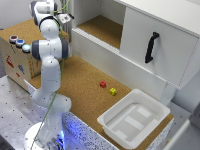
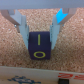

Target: Take the purple block and turn it right

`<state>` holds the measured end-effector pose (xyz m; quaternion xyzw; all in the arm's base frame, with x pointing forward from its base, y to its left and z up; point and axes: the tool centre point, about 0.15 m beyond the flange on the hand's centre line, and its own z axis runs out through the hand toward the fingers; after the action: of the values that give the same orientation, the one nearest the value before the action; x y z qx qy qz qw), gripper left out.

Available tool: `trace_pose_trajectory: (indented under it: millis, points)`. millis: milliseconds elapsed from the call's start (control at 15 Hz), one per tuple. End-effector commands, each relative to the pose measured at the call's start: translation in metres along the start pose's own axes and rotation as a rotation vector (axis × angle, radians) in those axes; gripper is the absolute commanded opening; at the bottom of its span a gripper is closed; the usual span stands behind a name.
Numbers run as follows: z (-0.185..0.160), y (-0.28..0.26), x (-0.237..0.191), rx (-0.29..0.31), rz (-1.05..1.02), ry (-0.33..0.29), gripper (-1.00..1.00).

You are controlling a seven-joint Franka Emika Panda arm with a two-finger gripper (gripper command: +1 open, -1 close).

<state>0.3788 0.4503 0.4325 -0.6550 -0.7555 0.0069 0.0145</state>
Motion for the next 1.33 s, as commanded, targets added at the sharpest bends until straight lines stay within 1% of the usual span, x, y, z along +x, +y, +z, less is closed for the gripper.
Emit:
trace_pose_trajectory:
  millis: [0, 133, 333, 400, 467, 600, 667, 733, 867, 933, 1000, 1067, 1133, 1200, 1267]
  points:
    - [0.005, 0.010, -0.008, 0.024, -0.005, -0.052, -1.00]
    - [-0.002, 0.009, -0.009, 0.019, -0.032, -0.026, -1.00]
    - [-0.035, 0.009, -0.015, -0.012, -0.085, 0.021, -1.00]
    - [-0.047, 0.008, -0.015, -0.023, -0.109, 0.016, -1.00]
    - [-0.052, 0.007, -0.013, -0.013, -0.138, 0.027, -1.00]
    - [-0.050, 0.006, -0.003, 0.040, -0.151, 0.036, -1.00]
    - [-0.048, 0.008, 0.001, 0.055, -0.114, 0.026, -1.00]
    - [-0.048, 0.010, 0.006, 0.056, -0.068, 0.002, -1.00]
    - [-0.048, 0.012, 0.013, 0.084, 0.030, 0.014, -1.00]
    - [-0.046, 0.014, 0.011, 0.139, 0.118, 0.105, -1.00]
    - [-0.045, 0.012, 0.012, 0.139, 0.190, 0.103, -1.00]
    - [-0.046, 0.007, 0.014, 0.140, 0.290, 0.137, -1.00]
    - [-0.047, 0.001, 0.019, 0.124, 0.368, 0.134, -1.00]
    - [-0.051, -0.004, 0.023, 0.104, 0.455, 0.146, -1.00]
    - [-0.058, -0.009, 0.031, 0.058, 0.576, 0.062, -1.00]
